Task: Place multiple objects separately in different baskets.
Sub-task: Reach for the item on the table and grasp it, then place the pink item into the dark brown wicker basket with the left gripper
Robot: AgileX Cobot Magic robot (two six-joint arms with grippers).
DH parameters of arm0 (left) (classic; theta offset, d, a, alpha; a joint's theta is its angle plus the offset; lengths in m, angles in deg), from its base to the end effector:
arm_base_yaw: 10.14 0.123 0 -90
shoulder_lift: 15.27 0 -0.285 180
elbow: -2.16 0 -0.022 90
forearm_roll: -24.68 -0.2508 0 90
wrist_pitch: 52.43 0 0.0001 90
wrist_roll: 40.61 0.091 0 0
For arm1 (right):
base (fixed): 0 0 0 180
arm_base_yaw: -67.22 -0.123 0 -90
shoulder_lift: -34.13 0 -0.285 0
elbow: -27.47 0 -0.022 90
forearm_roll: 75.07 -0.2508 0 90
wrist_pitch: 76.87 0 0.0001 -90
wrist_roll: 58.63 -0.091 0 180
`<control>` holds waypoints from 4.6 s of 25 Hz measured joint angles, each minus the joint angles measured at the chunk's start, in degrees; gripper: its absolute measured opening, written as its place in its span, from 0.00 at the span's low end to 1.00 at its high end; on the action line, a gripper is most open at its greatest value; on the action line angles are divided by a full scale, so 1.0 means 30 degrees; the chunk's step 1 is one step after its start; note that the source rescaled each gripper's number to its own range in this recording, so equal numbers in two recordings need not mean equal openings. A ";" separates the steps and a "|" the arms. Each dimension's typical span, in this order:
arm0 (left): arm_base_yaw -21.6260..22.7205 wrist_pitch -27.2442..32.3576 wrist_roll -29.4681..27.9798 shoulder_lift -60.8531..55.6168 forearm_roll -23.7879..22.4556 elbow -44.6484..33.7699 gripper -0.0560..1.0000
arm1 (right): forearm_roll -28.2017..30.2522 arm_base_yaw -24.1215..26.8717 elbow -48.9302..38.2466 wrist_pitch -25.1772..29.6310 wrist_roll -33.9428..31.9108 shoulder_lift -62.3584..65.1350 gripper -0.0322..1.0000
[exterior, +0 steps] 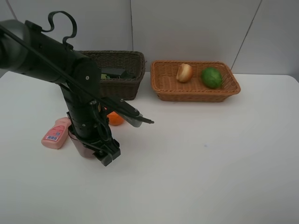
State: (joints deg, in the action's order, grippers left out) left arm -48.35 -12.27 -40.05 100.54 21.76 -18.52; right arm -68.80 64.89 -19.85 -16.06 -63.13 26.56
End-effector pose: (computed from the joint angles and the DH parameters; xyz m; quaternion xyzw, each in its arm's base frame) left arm 0.2517 -0.1943 0.1220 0.3496 0.9363 0.0067 0.0331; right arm -0.0080 -0.0090 0.2836 0.0188 0.8452 -0.0229 0.5337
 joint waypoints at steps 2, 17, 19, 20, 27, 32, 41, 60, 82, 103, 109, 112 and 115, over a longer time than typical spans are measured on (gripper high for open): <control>0.0000 0.0000 0.0000 0.0000 0.0000 0.0000 0.71 | 0.0000 0.0000 0.0000 0.0000 0.0000 0.0000 0.84; 0.0000 0.0000 0.0000 0.0000 -0.0069 0.0000 0.06 | 0.0000 0.0000 0.0000 0.0000 0.0000 0.0000 0.84; 0.0000 0.0000 0.0000 0.0000 -0.0069 0.0000 0.06 | 0.0000 0.0000 0.0000 0.0000 0.0000 0.0000 0.84; 0.0000 0.0000 0.0000 0.0000 -0.0069 0.0000 0.06 | 0.0000 0.0000 0.0000 0.0000 0.0000 0.0000 0.84; 0.0000 0.0000 0.0000 0.0000 -0.0069 0.0000 0.06 | 0.0000 0.0000 0.0000 0.0000 0.0000 0.0000 0.84; 0.0000 0.0000 0.0000 -0.0064 -0.0069 0.0000 0.06 | 0.0000 0.0000 0.0000 0.0000 0.0000 0.0000 0.84; 0.0000 0.0395 0.0000 -0.1810 -0.0069 -0.0019 0.06 | 0.0000 0.0000 0.0000 0.0000 0.0000 0.0000 0.84; 0.0000 0.1730 -0.0981 -0.5497 -0.0616 0.1157 0.06 | 0.0000 0.0000 0.0000 0.0000 0.0000 0.0000 0.84; 0.5825 0.0068 -0.7002 -0.5227 -0.7745 0.7286 0.06 | 0.0000 0.0000 0.0000 0.0000 0.0000 0.0000 0.84; 0.7546 -0.6792 -1.0771 0.2737 -0.7899 0.8819 0.06 | 0.0000 0.0000 0.0000 0.0000 0.0000 0.0000 0.84; 0.7562 -0.6852 -1.0863 0.3449 -0.7977 0.9465 0.06 | 0.0000 0.0000 0.0000 0.0000 0.0000 0.0000 0.84; 0.7562 -0.6934 -1.0930 0.3599 -0.7977 0.9507 0.06 | 0.0000 0.0000 0.0000 0.0000 0.0000 0.0000 0.84; 0.7562 -0.6934 -1.0892 0.3731 -0.7977 0.9507 0.06 | 0.0000 0.0000 0.0000 0.0000 0.0000 0.0000 0.84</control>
State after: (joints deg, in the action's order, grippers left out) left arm -25.66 -33.08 -72.73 111.73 -2.17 10.00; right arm -68.80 64.89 -19.85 -16.06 -63.13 26.56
